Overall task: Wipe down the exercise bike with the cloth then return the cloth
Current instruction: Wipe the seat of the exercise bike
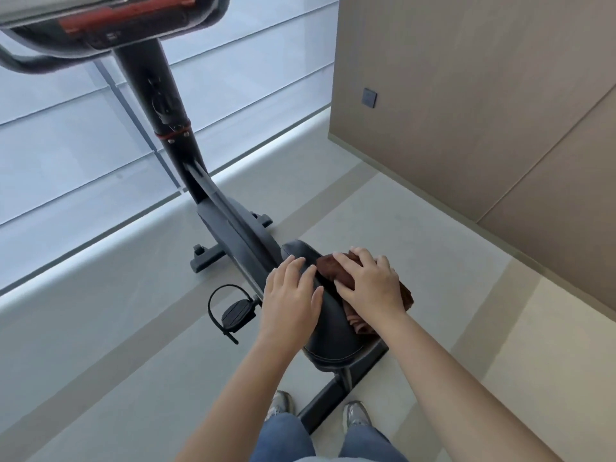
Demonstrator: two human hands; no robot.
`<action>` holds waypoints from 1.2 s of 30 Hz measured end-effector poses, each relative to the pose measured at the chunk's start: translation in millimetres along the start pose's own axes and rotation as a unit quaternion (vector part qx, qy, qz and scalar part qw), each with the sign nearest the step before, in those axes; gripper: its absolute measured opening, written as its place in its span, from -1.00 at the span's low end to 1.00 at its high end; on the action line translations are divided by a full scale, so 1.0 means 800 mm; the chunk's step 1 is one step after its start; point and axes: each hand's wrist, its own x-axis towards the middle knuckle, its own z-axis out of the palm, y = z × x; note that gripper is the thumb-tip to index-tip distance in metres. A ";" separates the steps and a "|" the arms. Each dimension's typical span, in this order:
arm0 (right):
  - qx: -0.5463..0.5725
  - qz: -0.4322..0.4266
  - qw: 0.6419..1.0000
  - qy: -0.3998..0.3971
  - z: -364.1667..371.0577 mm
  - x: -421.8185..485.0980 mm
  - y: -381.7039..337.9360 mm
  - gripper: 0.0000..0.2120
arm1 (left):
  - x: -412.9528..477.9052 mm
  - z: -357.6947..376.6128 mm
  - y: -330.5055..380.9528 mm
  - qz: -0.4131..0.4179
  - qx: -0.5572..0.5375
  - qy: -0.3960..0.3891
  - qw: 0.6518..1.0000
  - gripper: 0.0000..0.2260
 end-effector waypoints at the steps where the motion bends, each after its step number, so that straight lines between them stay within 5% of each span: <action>1: -0.001 0.003 1.000 0.006 -0.001 -0.002 -0.002 -0.57 | 0.002 -0.001 -0.005 0.008 -0.004 -0.001 1.000 -0.68; 12: 0.046 0.131 0.985 0.099 -0.008 -0.039 -0.025 -0.58 | 0.030 0.003 -0.036 0.134 -0.033 -0.043 0.989 -0.67; 20: 0.066 0.265 0.937 0.217 -0.042 -0.099 -0.020 -0.58 | 0.039 0.008 0.012 0.261 -0.102 -0.085 0.956 -0.69; 36: -0.026 0.577 0.726 0.374 -0.101 -0.337 0.017 -0.58 | -0.044 0.005 0.239 0.563 -0.253 -0.164 0.769 -0.75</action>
